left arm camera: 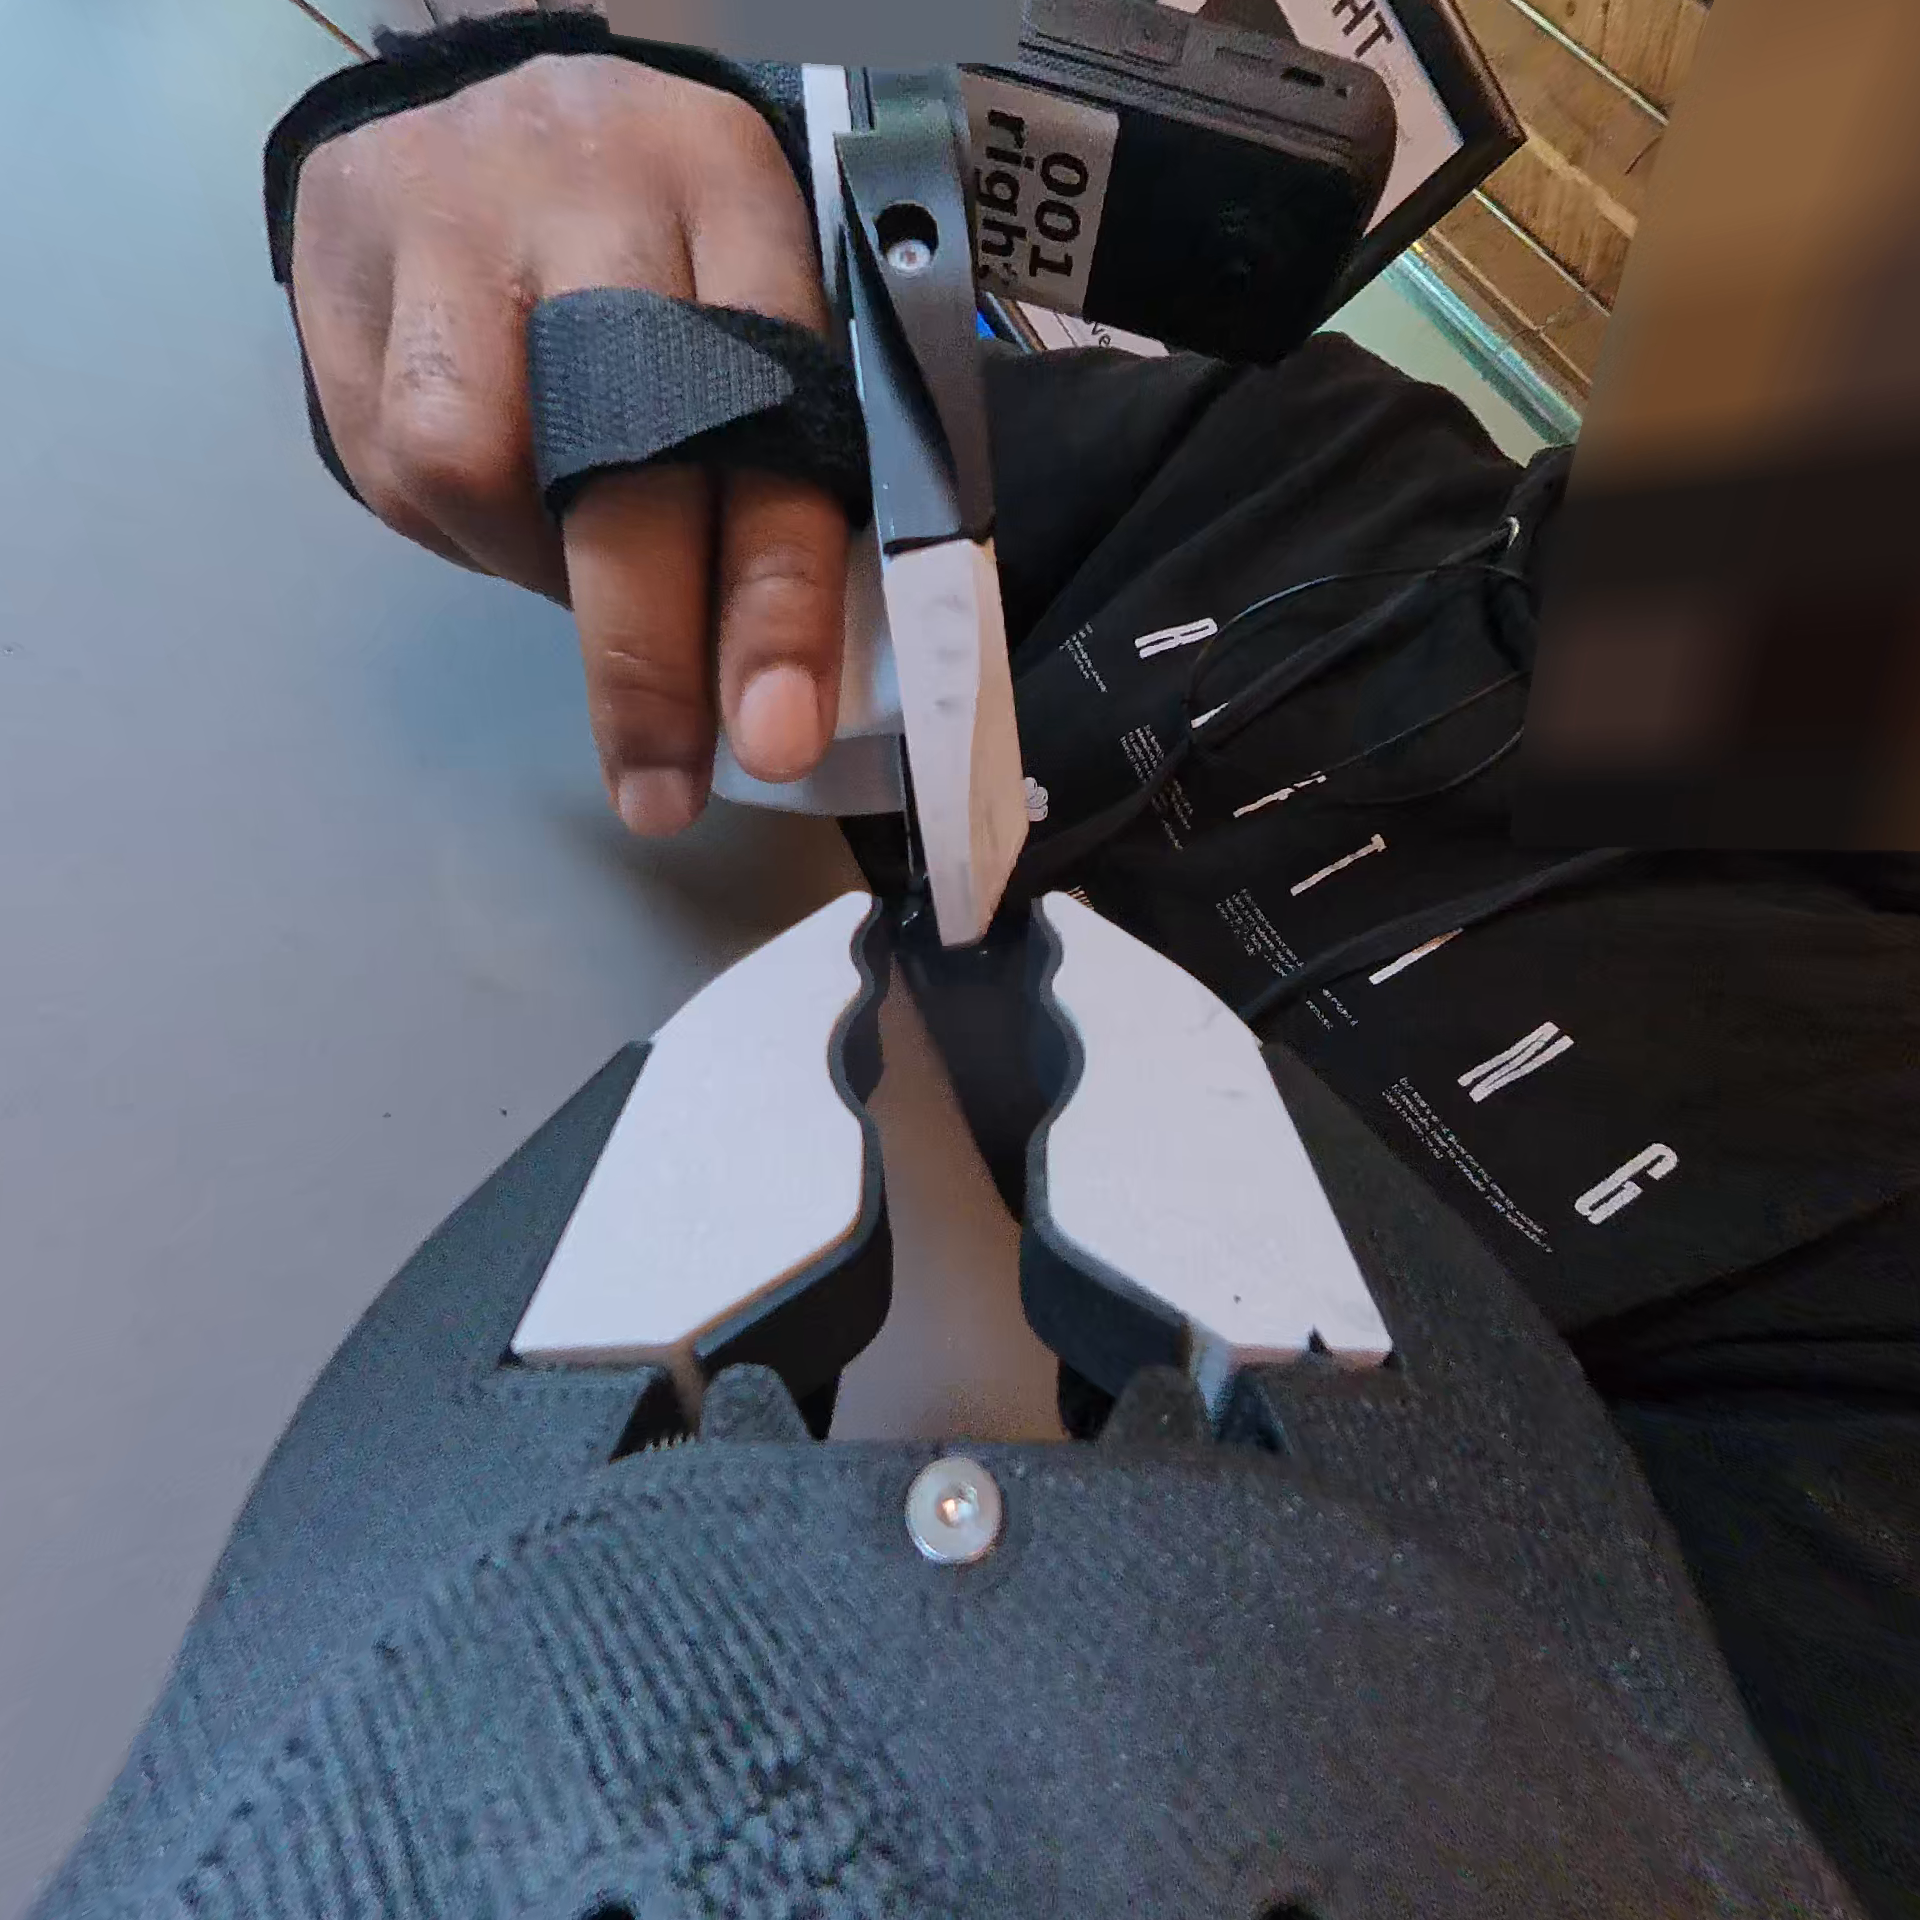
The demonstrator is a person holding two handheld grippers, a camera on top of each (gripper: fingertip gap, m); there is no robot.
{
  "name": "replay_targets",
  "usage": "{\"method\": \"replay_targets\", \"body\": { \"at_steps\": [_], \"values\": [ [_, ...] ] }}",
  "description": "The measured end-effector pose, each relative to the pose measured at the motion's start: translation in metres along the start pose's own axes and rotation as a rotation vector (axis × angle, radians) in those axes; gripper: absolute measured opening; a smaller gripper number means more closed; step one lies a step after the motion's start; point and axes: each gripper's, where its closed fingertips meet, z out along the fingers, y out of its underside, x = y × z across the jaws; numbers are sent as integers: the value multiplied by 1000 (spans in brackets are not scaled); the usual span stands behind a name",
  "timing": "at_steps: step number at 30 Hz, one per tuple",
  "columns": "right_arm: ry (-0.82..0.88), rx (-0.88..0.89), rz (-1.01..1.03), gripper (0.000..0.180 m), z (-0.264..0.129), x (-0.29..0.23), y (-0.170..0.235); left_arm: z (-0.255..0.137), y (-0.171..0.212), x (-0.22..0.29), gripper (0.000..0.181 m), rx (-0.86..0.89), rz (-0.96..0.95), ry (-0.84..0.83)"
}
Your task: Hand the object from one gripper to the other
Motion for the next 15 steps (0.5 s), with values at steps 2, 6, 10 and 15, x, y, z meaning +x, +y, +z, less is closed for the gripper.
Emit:
{"method": "replay_targets", "body": {
  "at_steps": [2,6,10,15],
  "values": [
    [14,-32,-46,27,2,0,3,0,1,-1,25,-4,-19,3],
    [69,-30,-22,27,3,7,6,-6,-2,-3,25,31,-29,0],
    [243,-7,128,26,-4,41,17,-25,-30,-17,31,211,18,-147],
    [503,-26,220,26,-23,83,35,-45,-58,-35,32,375,162,-448]
  ]
}}
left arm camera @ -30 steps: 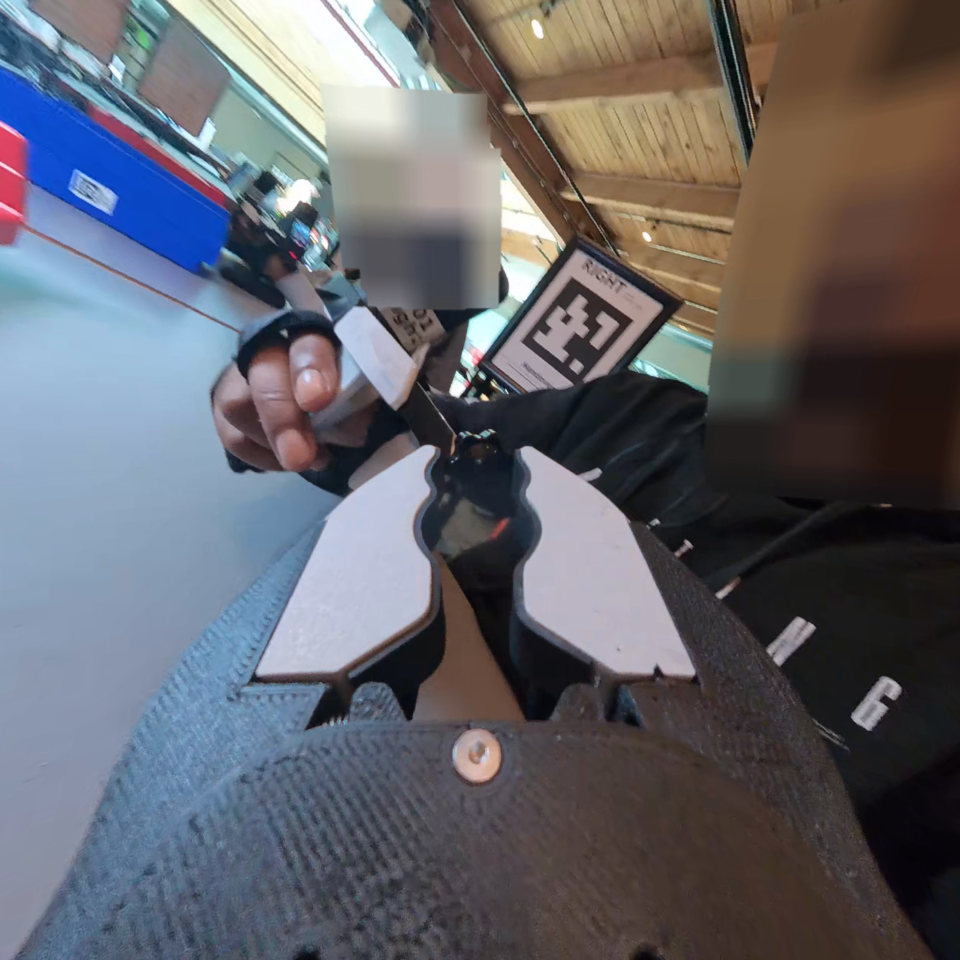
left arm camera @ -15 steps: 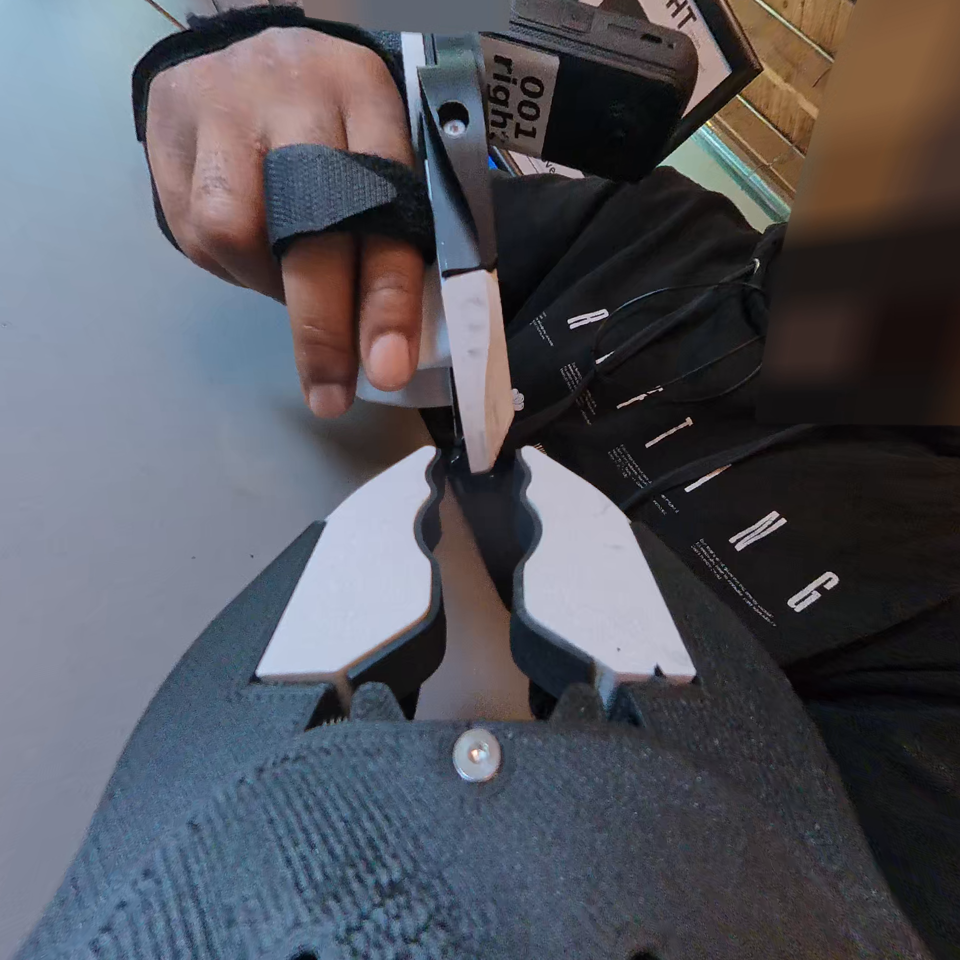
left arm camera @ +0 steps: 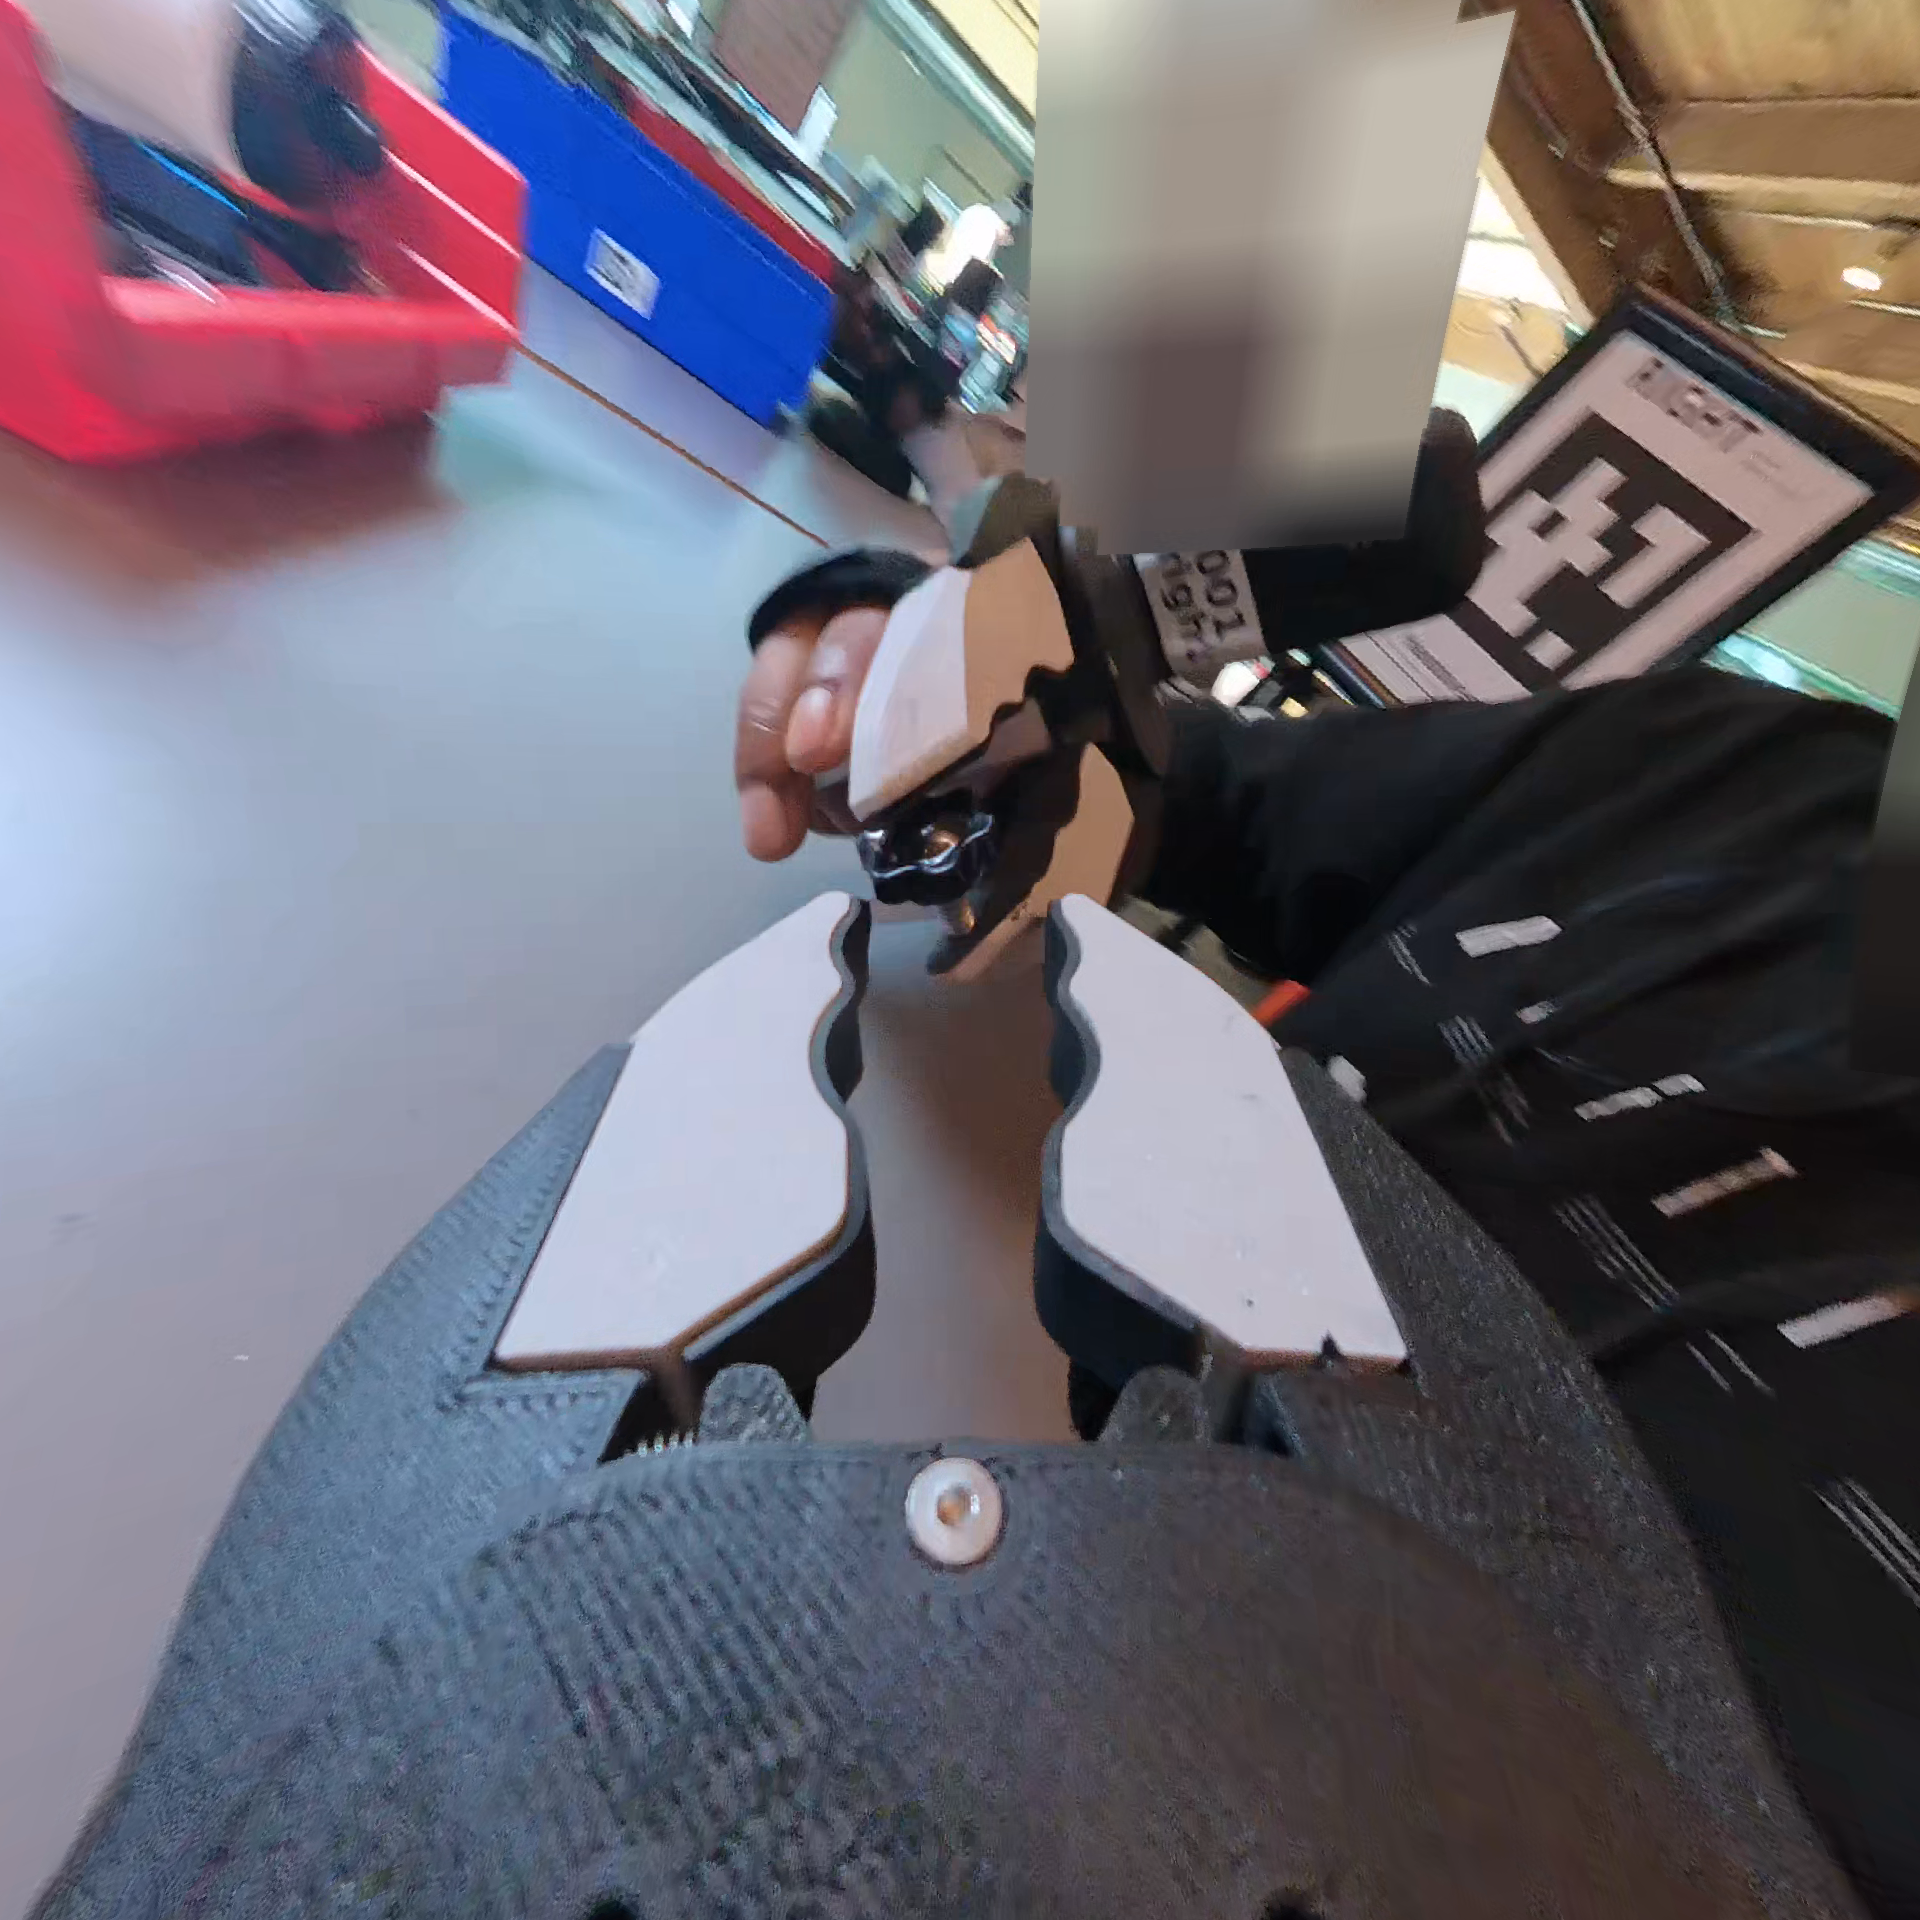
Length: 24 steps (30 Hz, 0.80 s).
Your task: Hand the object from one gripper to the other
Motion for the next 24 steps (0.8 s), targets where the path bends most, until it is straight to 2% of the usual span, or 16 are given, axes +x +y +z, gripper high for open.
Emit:
{"method": "replay_targets", "body": {
  "at_steps": [4,6,11,14,19,21,24],
  "values": [
    [93,-6,-21,26,0,9,-2,-1,-15,-5,30,99,29,-97],
    [117,3,-25,26,0,10,-5,-1,-19,-5,23,129,35,-115],
    [118,2,-53,27,1,8,-6,-3,-18,-5,17,94,71,-141],
    [26,-11,73,34,1,5,0,-10,-18,-15,17,24,259,-294],
    [-173,-18,612,45,2,8,8,-30,-20,-41,17,-131,733,-659],
    [-192,-22,752,45,3,10,11,-31,-20,-44,17,-181,914,-764],
    [-155,-44,823,44,6,12,17,-27,-16,-45,17,-274,1151,-876]
  ]
}}
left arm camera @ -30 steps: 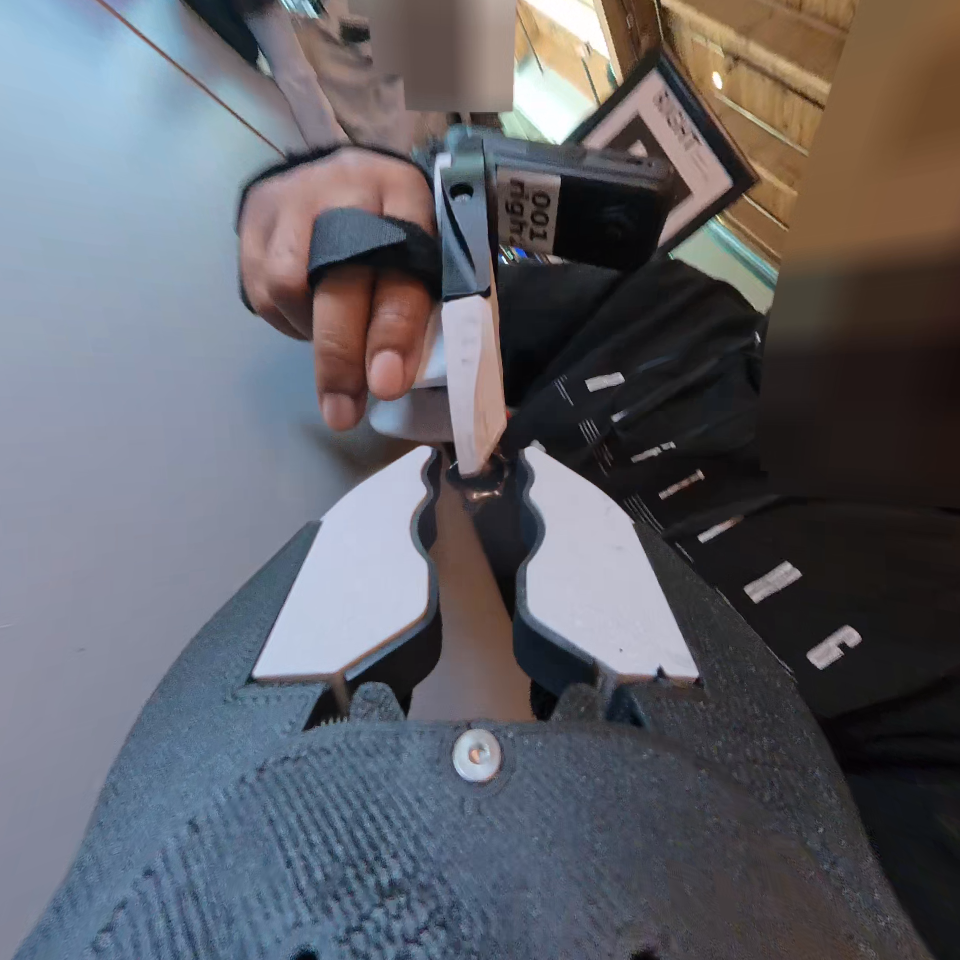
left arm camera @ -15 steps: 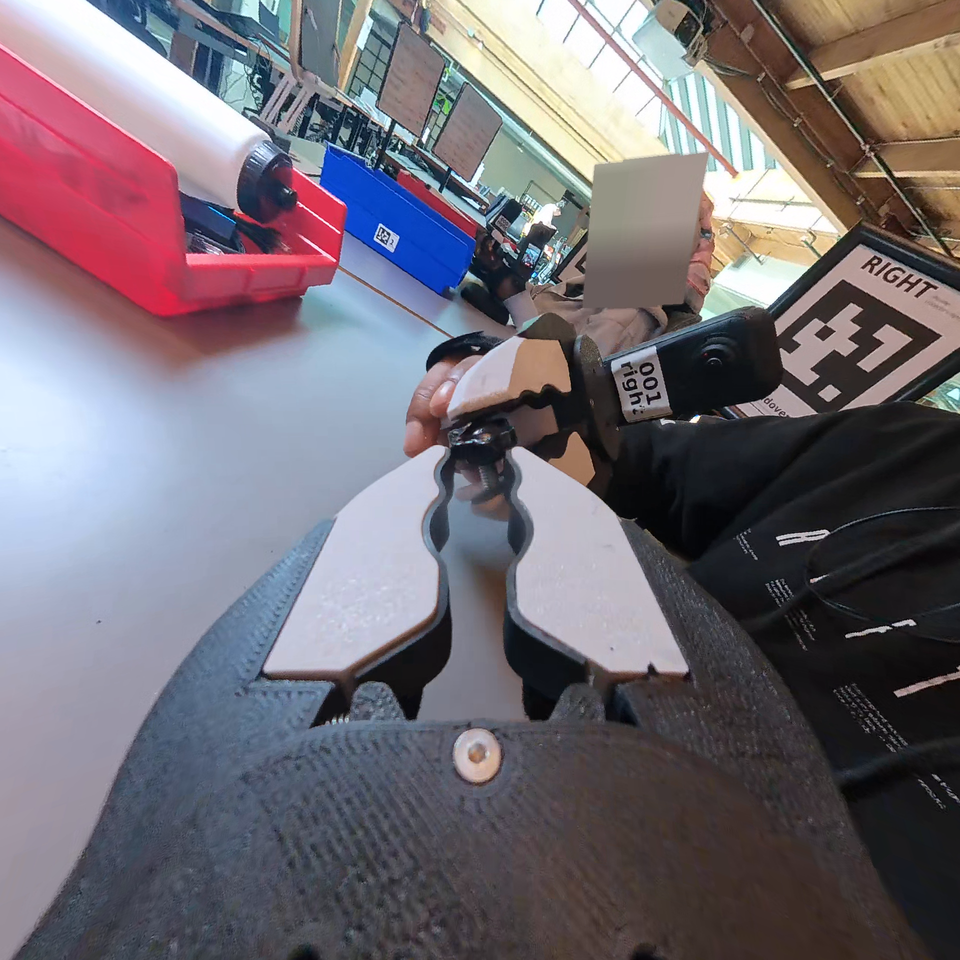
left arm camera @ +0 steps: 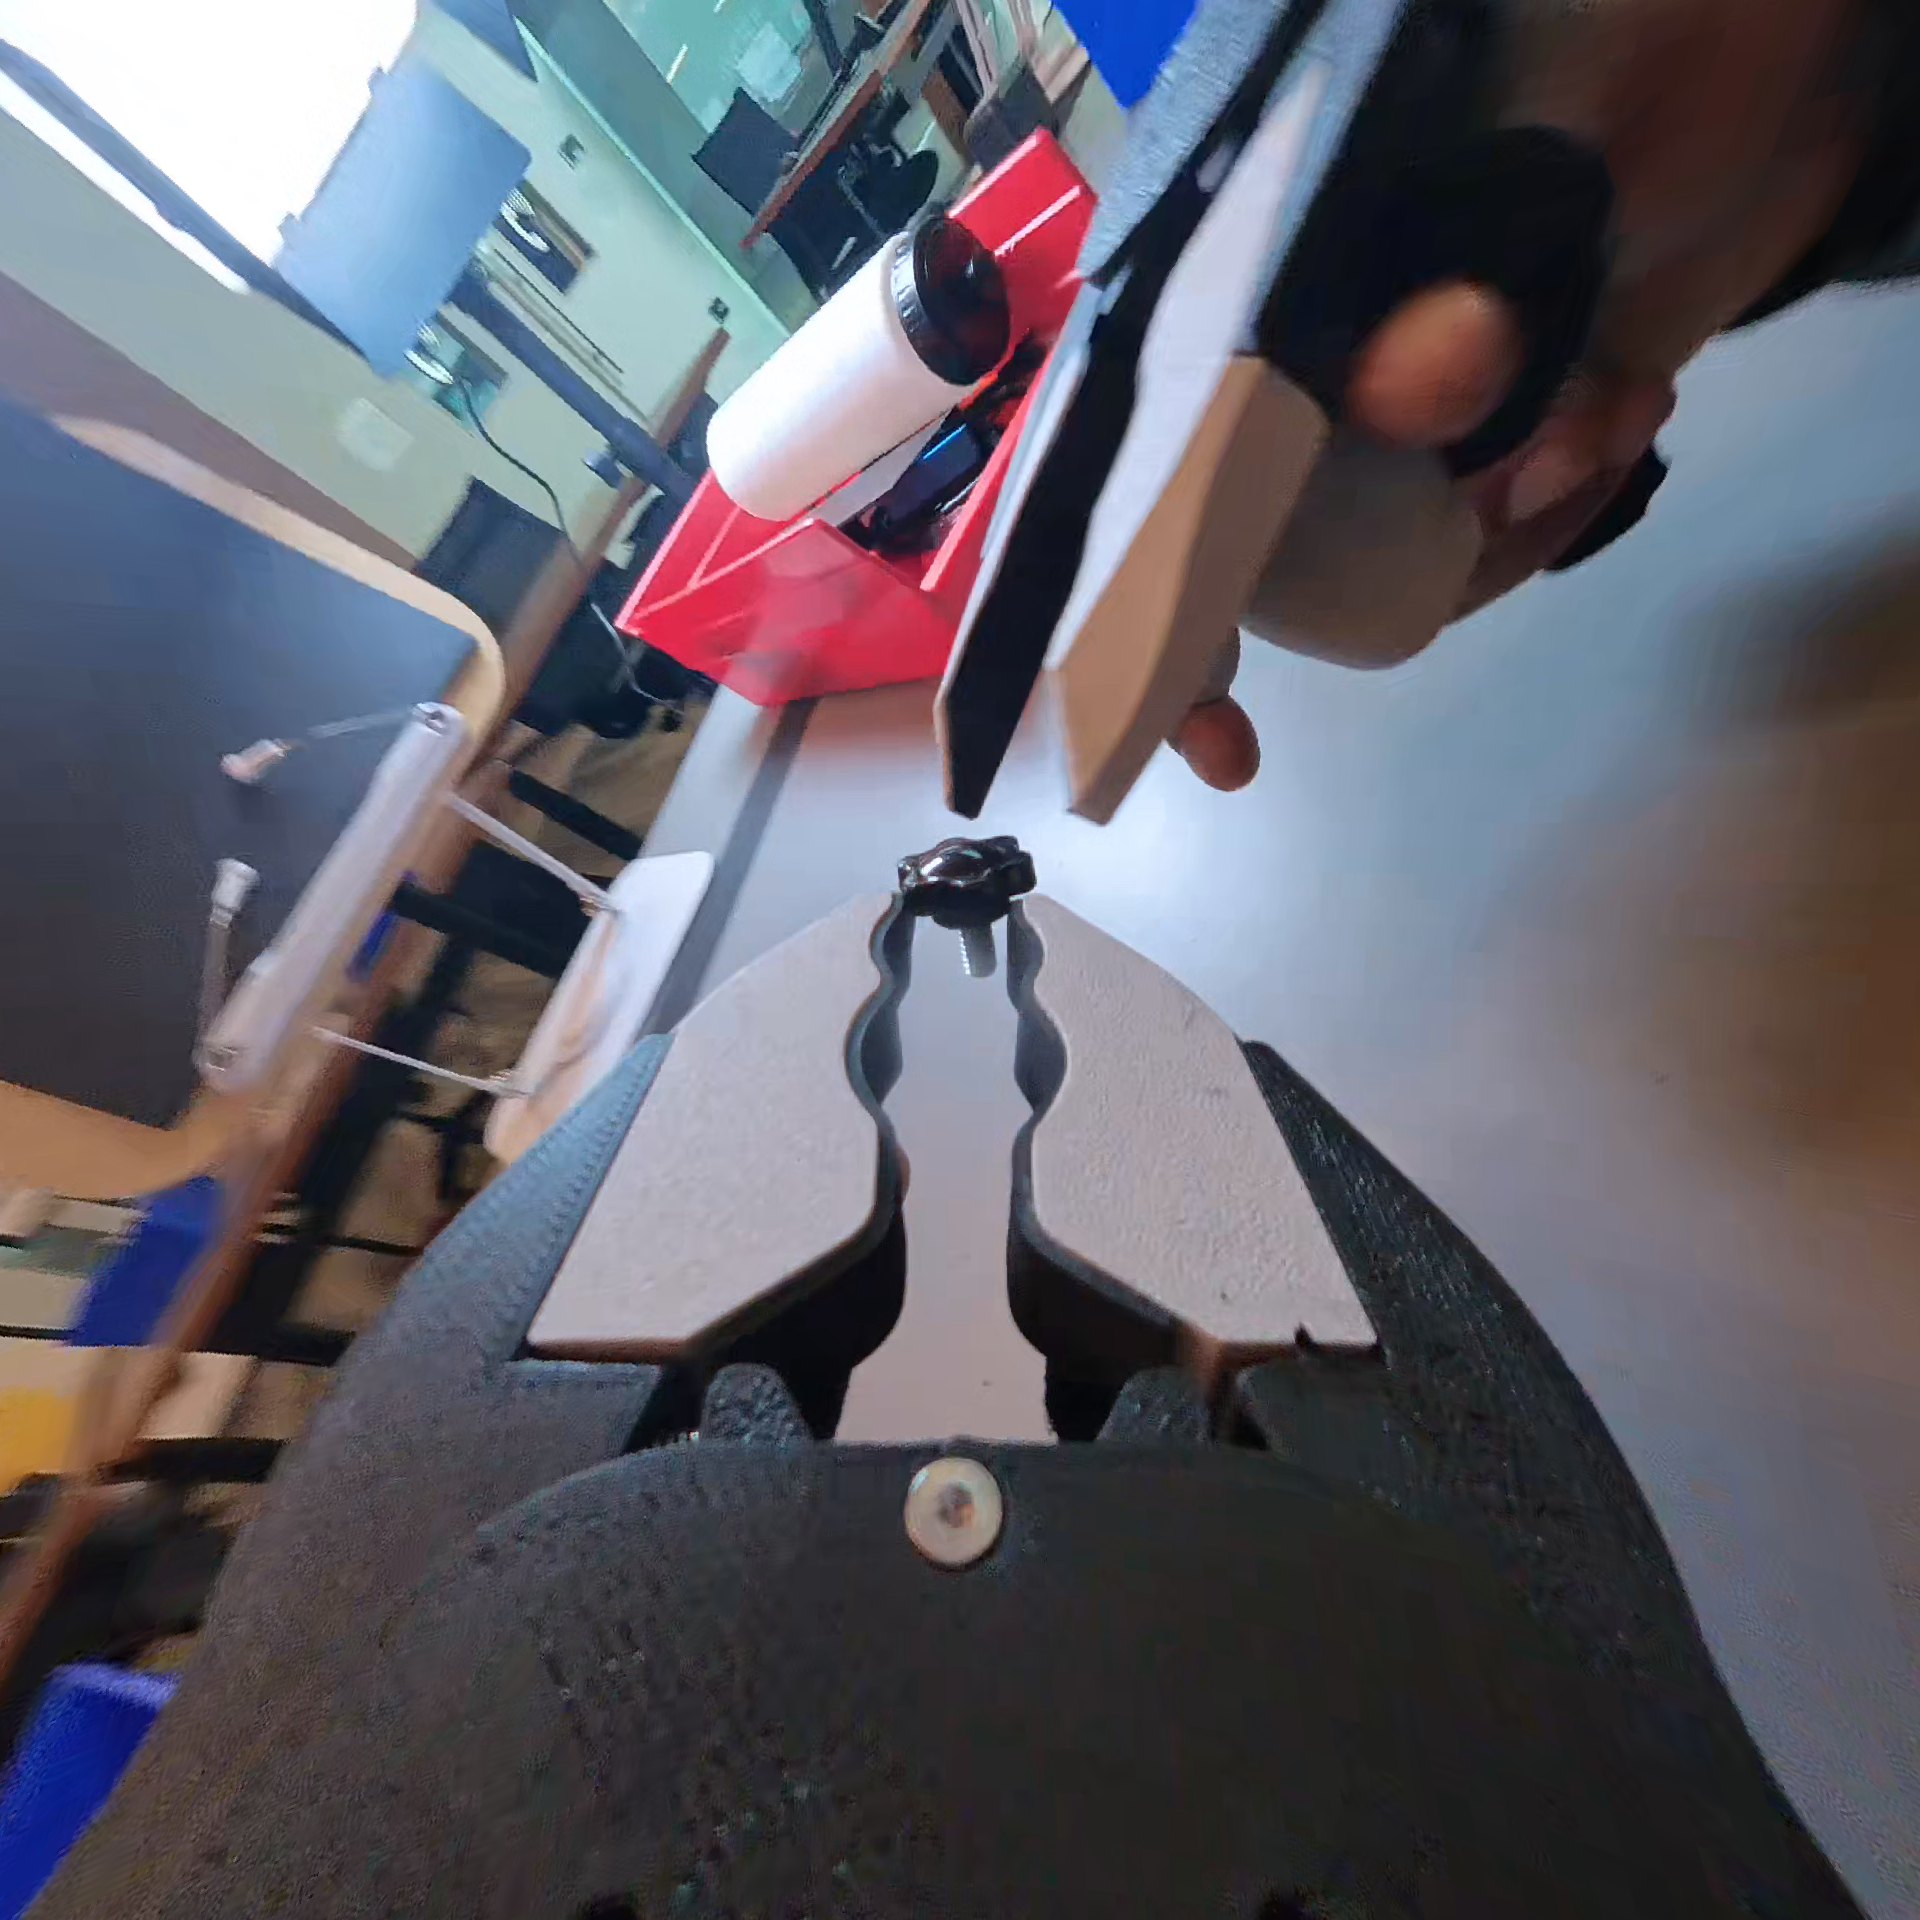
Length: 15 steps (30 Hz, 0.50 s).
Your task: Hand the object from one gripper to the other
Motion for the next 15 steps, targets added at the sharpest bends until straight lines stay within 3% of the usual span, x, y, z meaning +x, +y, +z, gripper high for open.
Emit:
{"method": "replay_targets", "body": {
  "at_steps": [2,5,8,11,15],
  "values": [
    [3,-16,19,42,3,-1,4,2,-2,4,17,-24,131,-49],
    [-2,-45,12,25,6,-3,11,4,-4,12,17,-41,275,-76],
    [-16,-60,-11,25,6,-5,13,4,-5,14,17,-36,325,-92],
    [-20,-34,-63,25,3,-6,6,3,-7,10,19,19,148,-44],
    [91,37,-302,25,-8,6,-8,-1,-10,4,37,130,-359,157]
  ]
}}
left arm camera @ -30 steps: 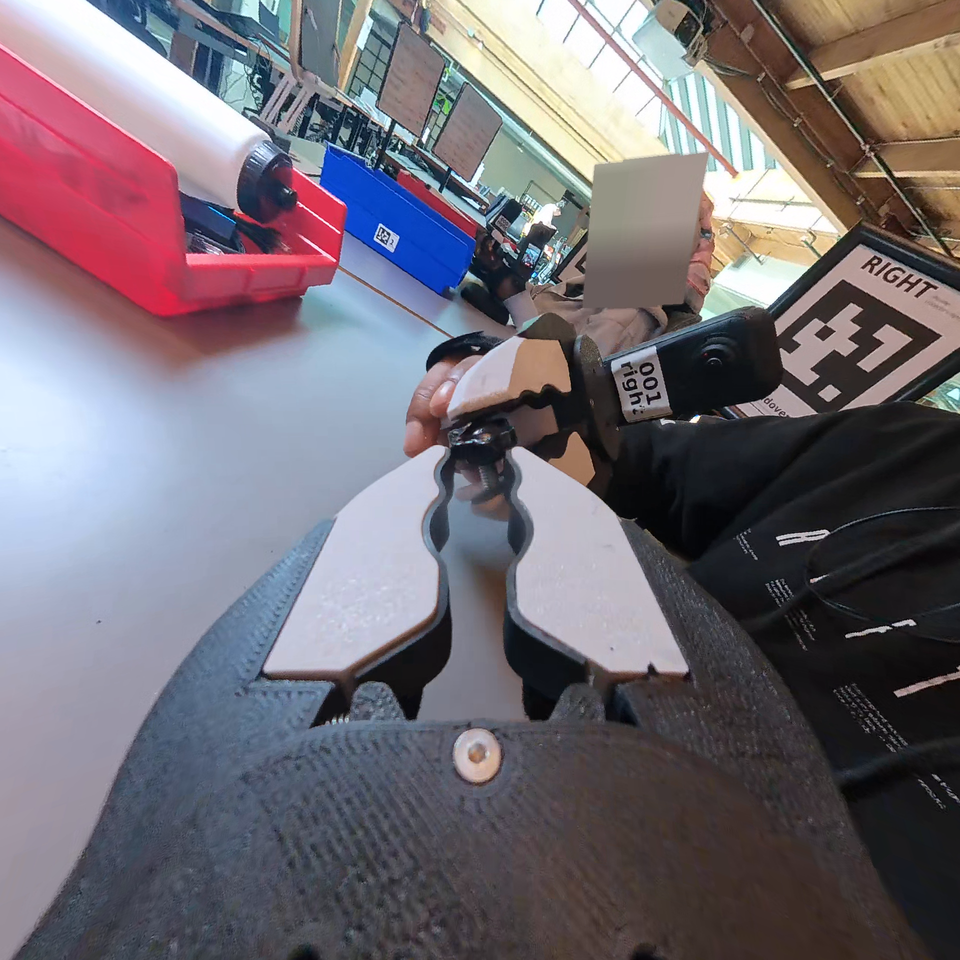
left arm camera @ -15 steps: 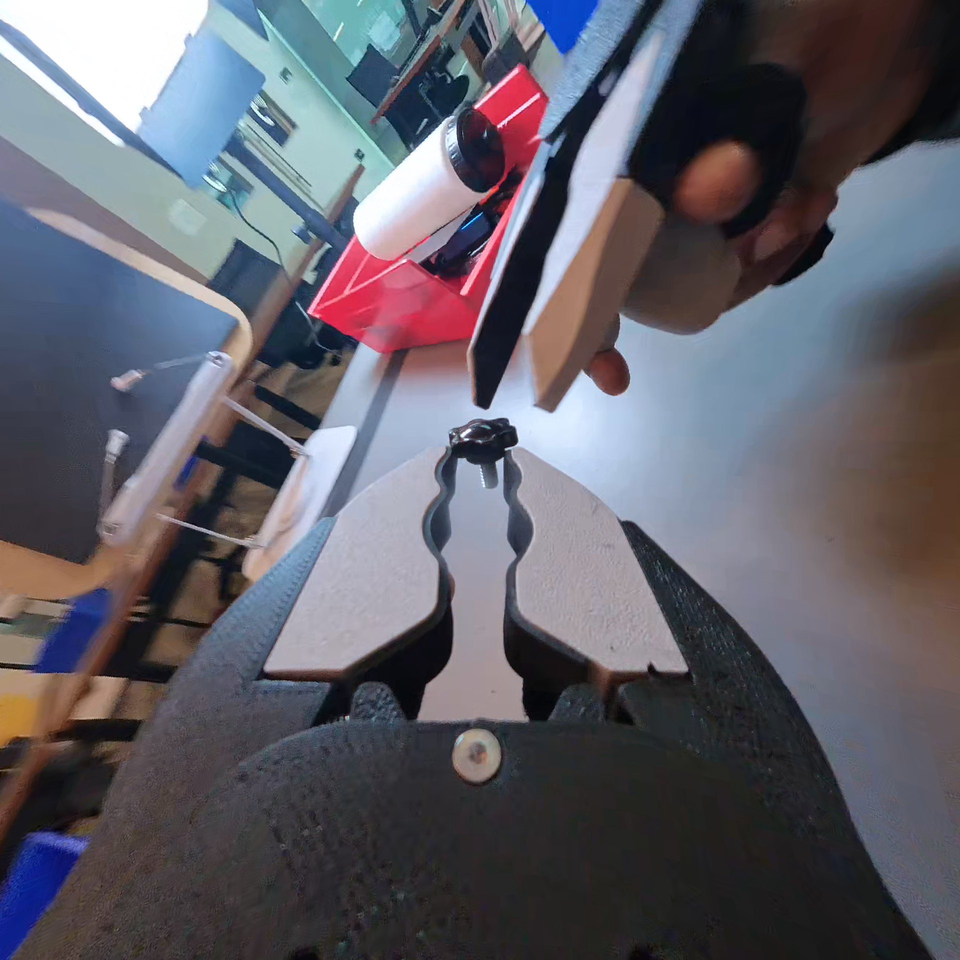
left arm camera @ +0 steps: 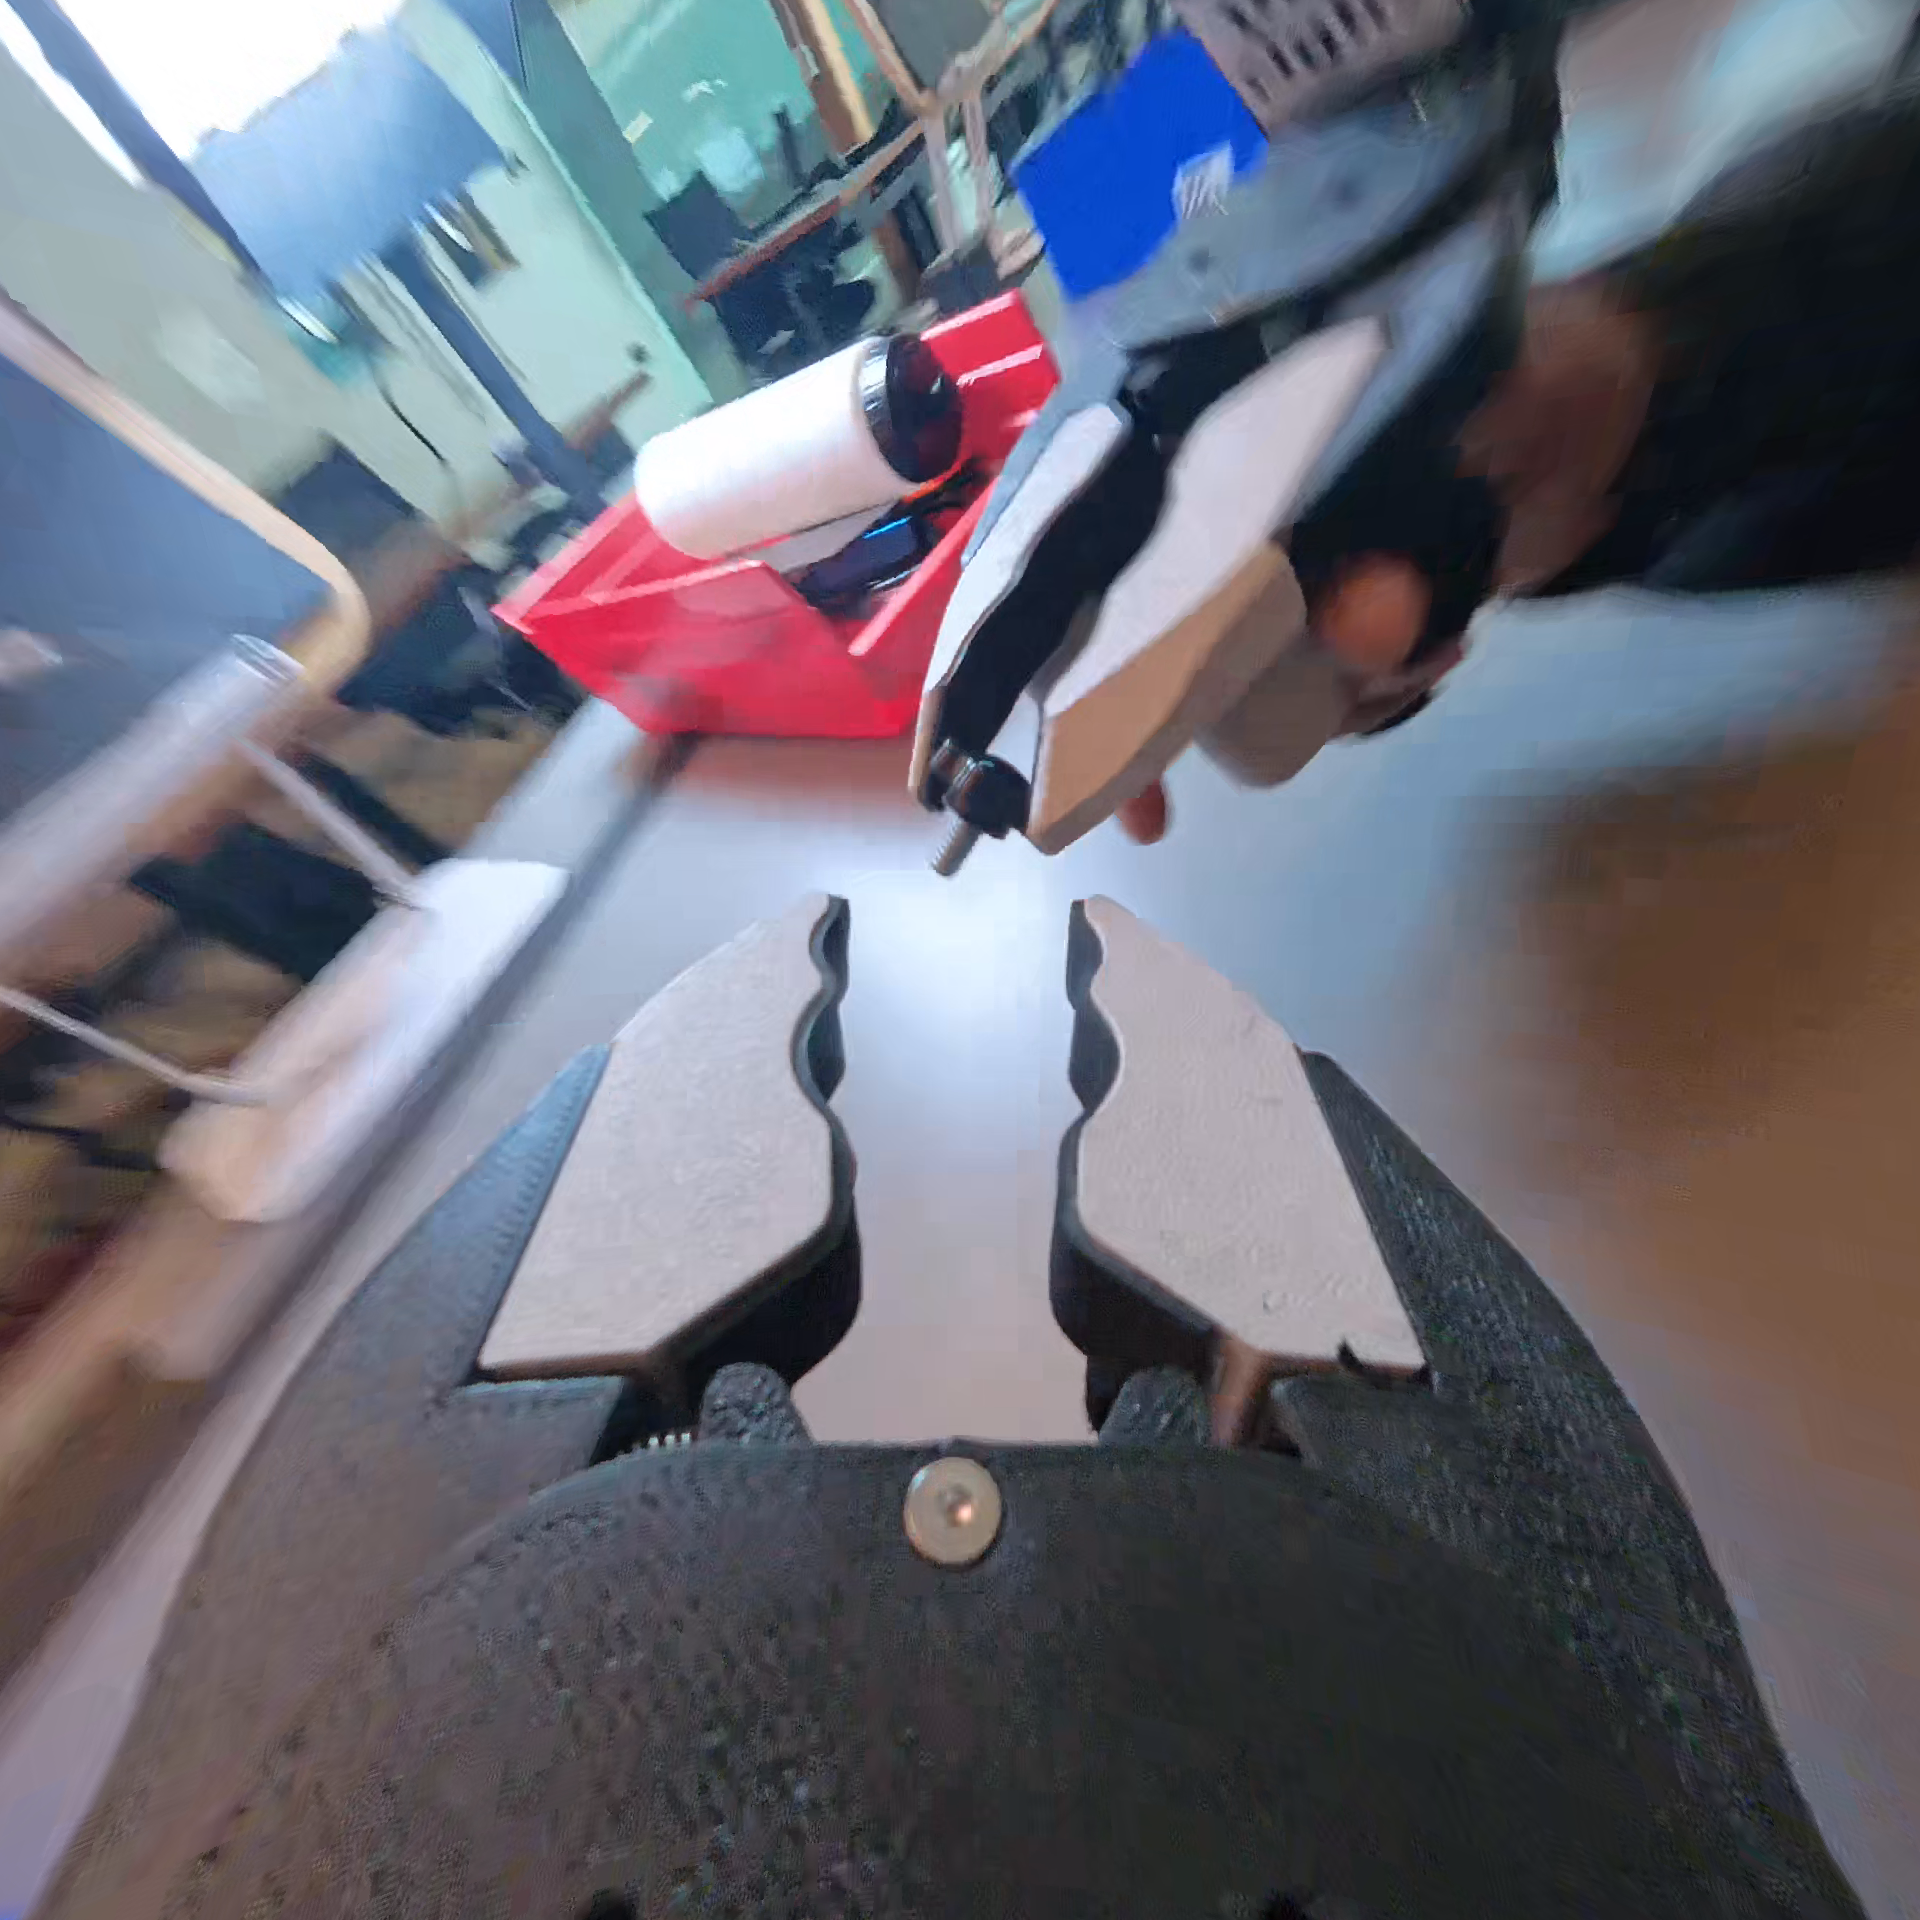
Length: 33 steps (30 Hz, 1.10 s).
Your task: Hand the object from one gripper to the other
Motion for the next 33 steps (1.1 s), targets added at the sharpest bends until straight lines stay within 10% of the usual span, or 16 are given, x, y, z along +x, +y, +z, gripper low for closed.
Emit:
{"method": "replay_targets", "body": {
  "at_steps": [4,9,25,33],
  "values": [
    [126,28,-383,25,-3,2,-4,-6,-18,-2,42,155,-499,213],
    [197,32,-686,25,0,-11,-5,-5,-23,6,44,186,-666,319],
    [326,20,-938,25,-2,-14,-9,-3,-18,17,6,110,-359,229],
    [-4,115,-464,35,-8,-30,-15,-11,-17,5,5,88,84,28]
  ]
}}
